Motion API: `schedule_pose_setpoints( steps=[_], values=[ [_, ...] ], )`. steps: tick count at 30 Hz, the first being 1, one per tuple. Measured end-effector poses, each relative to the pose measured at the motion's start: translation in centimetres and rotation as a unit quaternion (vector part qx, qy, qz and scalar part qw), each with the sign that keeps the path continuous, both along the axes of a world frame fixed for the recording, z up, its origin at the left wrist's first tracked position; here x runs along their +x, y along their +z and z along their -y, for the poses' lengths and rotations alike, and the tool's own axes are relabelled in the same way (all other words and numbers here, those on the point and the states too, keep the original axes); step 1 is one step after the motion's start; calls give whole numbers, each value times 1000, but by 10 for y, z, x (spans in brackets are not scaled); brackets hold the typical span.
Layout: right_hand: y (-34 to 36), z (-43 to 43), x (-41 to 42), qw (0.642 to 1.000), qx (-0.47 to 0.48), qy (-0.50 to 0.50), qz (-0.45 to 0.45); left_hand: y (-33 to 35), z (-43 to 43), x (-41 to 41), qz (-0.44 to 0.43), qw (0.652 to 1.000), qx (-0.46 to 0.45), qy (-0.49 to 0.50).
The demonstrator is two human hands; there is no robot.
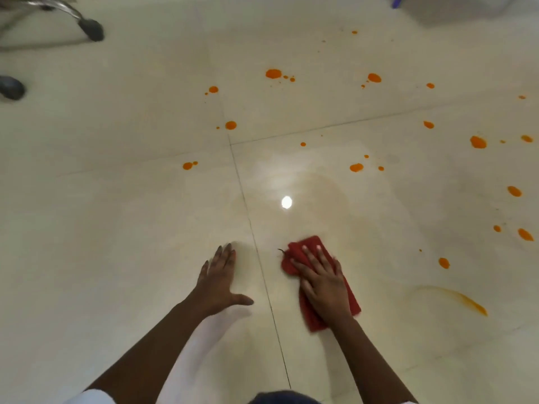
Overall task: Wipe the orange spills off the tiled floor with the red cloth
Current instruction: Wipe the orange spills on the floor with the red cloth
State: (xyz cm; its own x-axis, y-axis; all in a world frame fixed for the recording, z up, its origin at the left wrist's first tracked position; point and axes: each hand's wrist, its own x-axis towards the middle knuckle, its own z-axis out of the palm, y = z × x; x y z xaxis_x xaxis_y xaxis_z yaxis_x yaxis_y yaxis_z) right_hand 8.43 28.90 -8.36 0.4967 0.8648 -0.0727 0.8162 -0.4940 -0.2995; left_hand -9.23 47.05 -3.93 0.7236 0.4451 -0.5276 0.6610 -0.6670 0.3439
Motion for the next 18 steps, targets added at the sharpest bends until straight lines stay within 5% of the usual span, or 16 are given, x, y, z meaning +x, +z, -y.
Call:
schedule_pose_setpoints(
  steps=[3,10,14,18],
  values=[
    [20,-36,-13,989,37,-102,-96,16,-17,-21,21,998,-8,59],
    [49,-134,-42,984,13,-6,-177,36,-48,-38,2,997,9,80],
    [38,-156,-47,984,-129,33,-119,32,-78,-46,-30,996,25,82],
    [20,-174,-32,988,-143,52,-40,16,-112,-51,-62,995,57,54]
  ],
)
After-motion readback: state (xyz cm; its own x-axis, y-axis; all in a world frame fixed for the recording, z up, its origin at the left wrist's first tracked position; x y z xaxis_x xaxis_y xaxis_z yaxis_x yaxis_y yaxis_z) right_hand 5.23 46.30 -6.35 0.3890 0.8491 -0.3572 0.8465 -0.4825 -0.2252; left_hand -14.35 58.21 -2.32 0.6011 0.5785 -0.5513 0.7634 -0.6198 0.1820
